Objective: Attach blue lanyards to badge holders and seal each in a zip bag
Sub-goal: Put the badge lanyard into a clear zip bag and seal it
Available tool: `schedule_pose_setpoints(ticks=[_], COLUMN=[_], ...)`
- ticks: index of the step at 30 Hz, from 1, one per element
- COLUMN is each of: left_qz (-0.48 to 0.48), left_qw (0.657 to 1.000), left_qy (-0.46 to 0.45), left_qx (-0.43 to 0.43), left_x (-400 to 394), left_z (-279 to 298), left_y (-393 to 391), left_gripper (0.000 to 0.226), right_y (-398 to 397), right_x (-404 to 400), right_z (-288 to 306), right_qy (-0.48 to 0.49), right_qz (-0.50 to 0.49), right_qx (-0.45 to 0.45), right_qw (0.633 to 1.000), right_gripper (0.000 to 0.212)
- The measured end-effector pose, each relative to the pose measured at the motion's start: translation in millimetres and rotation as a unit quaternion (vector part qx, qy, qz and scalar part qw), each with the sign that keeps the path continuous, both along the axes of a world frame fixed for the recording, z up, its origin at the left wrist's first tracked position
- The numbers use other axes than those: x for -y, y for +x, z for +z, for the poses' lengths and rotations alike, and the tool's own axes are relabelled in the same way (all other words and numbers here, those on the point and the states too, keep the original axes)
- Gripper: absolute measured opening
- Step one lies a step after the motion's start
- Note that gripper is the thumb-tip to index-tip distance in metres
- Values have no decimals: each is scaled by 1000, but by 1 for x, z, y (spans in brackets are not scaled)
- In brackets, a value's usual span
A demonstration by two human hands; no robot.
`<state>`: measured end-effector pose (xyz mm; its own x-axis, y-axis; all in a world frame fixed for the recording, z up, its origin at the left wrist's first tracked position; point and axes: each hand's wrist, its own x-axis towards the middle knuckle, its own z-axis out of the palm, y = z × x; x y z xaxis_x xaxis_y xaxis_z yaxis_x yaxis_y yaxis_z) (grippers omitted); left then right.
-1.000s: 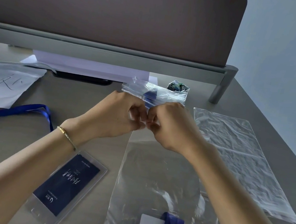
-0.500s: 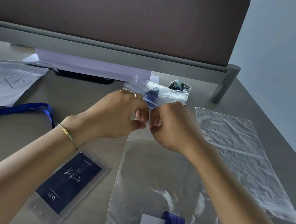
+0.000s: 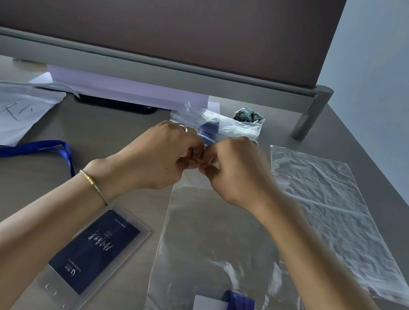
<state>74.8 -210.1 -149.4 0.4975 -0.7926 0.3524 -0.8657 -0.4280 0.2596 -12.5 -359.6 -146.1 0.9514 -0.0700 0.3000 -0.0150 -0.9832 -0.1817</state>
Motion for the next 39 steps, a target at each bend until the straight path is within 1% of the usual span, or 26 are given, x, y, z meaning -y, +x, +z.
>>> schedule_pose_setpoints(ticks=[1, 5, 7, 8, 11, 13, 16, 18, 20, 23, 27, 29, 30, 33, 34, 39], left_qz=[1, 19, 22, 18, -7, -15, -11, 0, 13, 24, 26, 25, 20, 8, 11, 35], left_qw=[1000, 999, 999, 999, 1000, 1000, 1000, 1000, 999, 999, 999, 1000, 1000, 1000, 1000, 999], left_qy=[0, -16, -20, -18, -10, -14, -15, -21, -27, -32, -18, 2, 5, -5, -4, 11], left_qx=[-8, -24, -31, -32, -19, -11, -11, -12, -12, -34, -39, -19, -4, 13, 13, -1], left_x=[-1, -7, -9, -9, -9, -8, -5, -4, -6, -8, -12, -13, -12, -7, -6, -7], left_z=[1, 1, 1, 1, 0, 1, -1, -3, -2, 3, 8, 9, 9, 10, 9, 7], left_y=[1, 11, 13, 14, 11, 10, 8, 8, 11, 13, 13, 12, 11, 3, 2, 4], left_gripper=[42, 21, 19, 18, 9, 5, 6, 12, 16, 17, 12, 8, 10, 7, 10, 18], right_y=[0, 1, 1, 1, 2, 2, 2, 1, 1, 0, 0, 1, 1, 0, 0, 2], right_x=[0, 6, 9, 9, 7, 7, 4, 3, 7, 14, 10, 8, 7, 1, 0, 6], right_z=[0, -1, 0, 0, -1, -2, -2, -1, 0, 3, 2, 1, 1, 2, 2, 0], right_qy=[10, 49, 59, 50, -19, -28, -14, 0, 9, 38, 10, -7, -11, -12, -16, 32], right_qz=[2, -8, -14, -13, -3, 2, 12, 16, 2, -14, -2, -1, 2, 18, 21, 12], right_qx=[3, 6, 15, 20, 19, 25, 32, 21, 6, 5, 2, 2, 1, 7, 9, -7], right_qw=[1000, 999, 998, 998, 1000, 999, 999, 1000, 1000, 999, 1000, 1000, 1000, 1000, 1000, 999], right_gripper=[14, 11, 8, 8, 13, 15, 15, 13, 11, 9, 11, 12, 12, 12, 12, 8])
